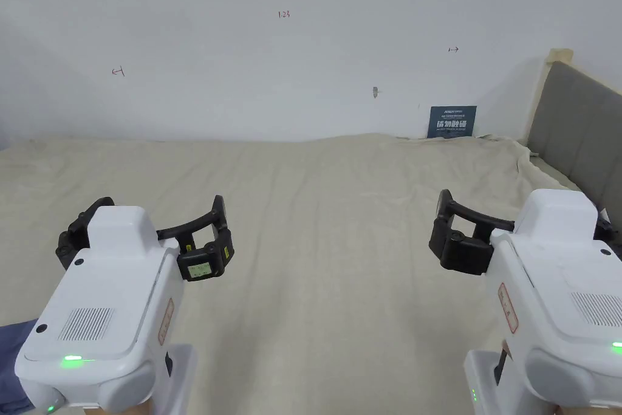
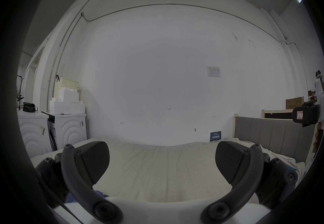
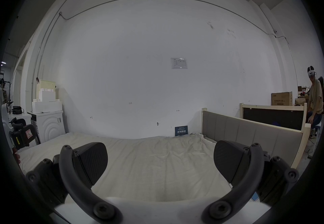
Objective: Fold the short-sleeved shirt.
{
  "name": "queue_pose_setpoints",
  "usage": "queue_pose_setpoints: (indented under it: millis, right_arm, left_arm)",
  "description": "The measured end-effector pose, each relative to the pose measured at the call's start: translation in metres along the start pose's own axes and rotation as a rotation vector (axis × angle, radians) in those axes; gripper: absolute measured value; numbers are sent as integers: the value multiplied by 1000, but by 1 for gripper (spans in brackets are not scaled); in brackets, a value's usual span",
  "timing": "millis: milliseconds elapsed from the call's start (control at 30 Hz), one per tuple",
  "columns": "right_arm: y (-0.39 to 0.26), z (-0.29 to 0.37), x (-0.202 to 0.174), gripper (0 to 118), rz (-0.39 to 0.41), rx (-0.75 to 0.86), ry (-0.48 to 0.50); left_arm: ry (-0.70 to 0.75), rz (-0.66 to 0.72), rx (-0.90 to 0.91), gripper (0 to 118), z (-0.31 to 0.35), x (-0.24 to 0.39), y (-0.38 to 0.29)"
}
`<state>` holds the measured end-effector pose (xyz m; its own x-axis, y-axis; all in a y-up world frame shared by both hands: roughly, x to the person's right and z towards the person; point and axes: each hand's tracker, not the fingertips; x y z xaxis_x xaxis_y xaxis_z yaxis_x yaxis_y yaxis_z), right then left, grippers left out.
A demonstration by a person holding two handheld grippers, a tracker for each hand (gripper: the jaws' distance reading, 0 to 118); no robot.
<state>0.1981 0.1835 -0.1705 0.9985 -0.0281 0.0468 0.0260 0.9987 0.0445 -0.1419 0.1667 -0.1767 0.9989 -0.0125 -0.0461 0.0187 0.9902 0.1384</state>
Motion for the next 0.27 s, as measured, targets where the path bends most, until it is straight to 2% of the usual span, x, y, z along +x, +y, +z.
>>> queue_pose_setpoints:
  millis: [267]
  right_arm:
    - [0,-1,1,118,1,-4,-1]
  left_arm:
    - [3,-4,1,118,0,0,-2]
